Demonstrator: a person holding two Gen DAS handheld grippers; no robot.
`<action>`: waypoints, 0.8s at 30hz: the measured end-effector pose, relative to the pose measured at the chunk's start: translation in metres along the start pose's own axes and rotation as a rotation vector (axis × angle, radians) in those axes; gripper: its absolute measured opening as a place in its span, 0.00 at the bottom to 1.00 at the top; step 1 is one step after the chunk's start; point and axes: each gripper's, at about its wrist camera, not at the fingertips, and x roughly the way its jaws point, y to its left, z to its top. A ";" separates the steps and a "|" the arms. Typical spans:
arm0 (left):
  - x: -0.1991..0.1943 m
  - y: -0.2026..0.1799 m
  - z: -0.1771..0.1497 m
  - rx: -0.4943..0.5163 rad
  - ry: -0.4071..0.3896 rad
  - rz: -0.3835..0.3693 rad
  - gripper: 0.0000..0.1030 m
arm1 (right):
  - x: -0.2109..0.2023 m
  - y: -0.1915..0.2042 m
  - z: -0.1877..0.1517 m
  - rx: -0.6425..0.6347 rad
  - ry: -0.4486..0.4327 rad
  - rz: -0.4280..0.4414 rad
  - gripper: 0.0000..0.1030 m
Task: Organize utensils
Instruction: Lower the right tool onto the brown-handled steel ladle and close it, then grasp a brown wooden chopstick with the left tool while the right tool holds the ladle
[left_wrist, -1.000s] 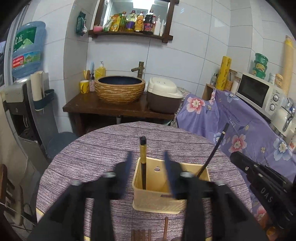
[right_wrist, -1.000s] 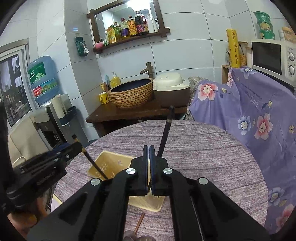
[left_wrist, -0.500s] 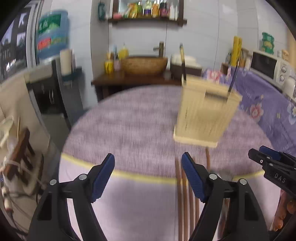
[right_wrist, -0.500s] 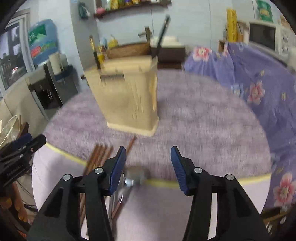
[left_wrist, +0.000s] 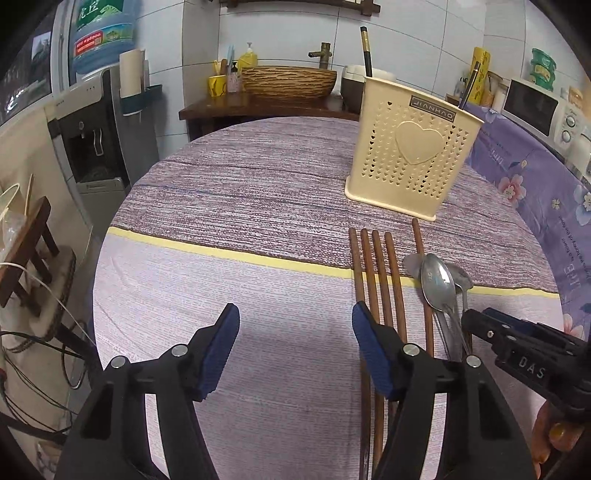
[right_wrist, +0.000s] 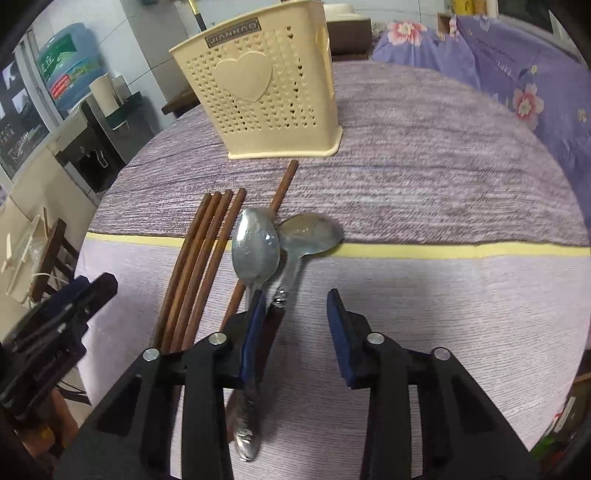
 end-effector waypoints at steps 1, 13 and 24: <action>0.001 0.000 -0.001 0.000 0.002 0.000 0.61 | 0.002 0.000 0.001 0.019 0.012 0.021 0.30; 0.007 -0.009 -0.008 0.022 0.035 -0.003 0.61 | 0.001 -0.014 -0.004 0.018 0.045 0.001 0.11; 0.015 -0.021 -0.010 0.049 0.069 -0.029 0.56 | -0.017 -0.056 -0.011 0.019 -0.014 -0.075 0.14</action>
